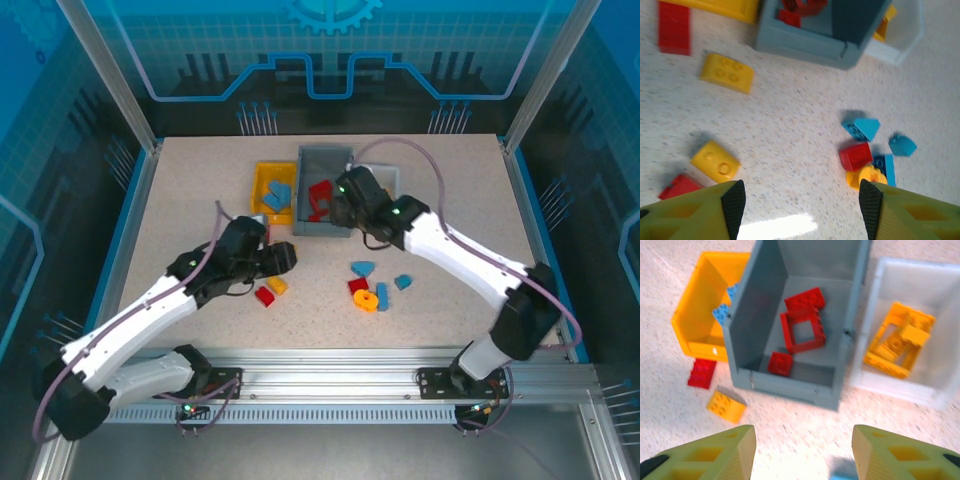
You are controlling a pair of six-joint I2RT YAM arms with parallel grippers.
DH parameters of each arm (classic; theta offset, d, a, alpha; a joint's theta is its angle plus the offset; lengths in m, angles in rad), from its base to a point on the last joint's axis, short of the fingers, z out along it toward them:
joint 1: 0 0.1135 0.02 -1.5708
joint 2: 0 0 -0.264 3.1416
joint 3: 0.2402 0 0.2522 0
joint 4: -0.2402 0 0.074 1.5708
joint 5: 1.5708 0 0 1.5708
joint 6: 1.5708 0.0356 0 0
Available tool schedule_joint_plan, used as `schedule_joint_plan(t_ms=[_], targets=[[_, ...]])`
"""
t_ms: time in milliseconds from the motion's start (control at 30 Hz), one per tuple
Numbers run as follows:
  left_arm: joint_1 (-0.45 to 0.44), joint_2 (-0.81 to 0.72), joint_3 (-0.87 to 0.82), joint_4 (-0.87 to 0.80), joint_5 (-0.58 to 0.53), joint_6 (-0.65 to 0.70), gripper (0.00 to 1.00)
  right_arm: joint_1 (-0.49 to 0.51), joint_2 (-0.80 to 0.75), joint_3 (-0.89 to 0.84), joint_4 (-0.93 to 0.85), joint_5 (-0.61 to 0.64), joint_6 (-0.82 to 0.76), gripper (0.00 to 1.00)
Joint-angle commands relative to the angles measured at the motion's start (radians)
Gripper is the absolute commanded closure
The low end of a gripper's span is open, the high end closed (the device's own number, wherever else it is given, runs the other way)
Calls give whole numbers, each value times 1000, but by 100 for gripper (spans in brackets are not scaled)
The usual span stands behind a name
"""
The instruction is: Sort the legos into containers by color
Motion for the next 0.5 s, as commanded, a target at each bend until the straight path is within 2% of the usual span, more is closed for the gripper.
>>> schedule_joint_plan(t_ms=[0,67,167,300,367,467], targets=[[-111,137,100,20,-18,41,34,10,-151,-159,-4,57,31,43],[-180,257,180,40,-29,93,32,8,-244,-260,-37,57,57,41],[-254,445,312,71,-7,283,29,6,-412,-368,-117,62,114,38],[-275,686,482,22,10,526,24,2,-668,-463,-233,82,173,32],[-267,793,581,-57,-23,565,22,-1,-767,-485,-281,96,192,29],[-244,894,672,-129,-6,548,19,-8,-861,-485,-344,105,205,25]])
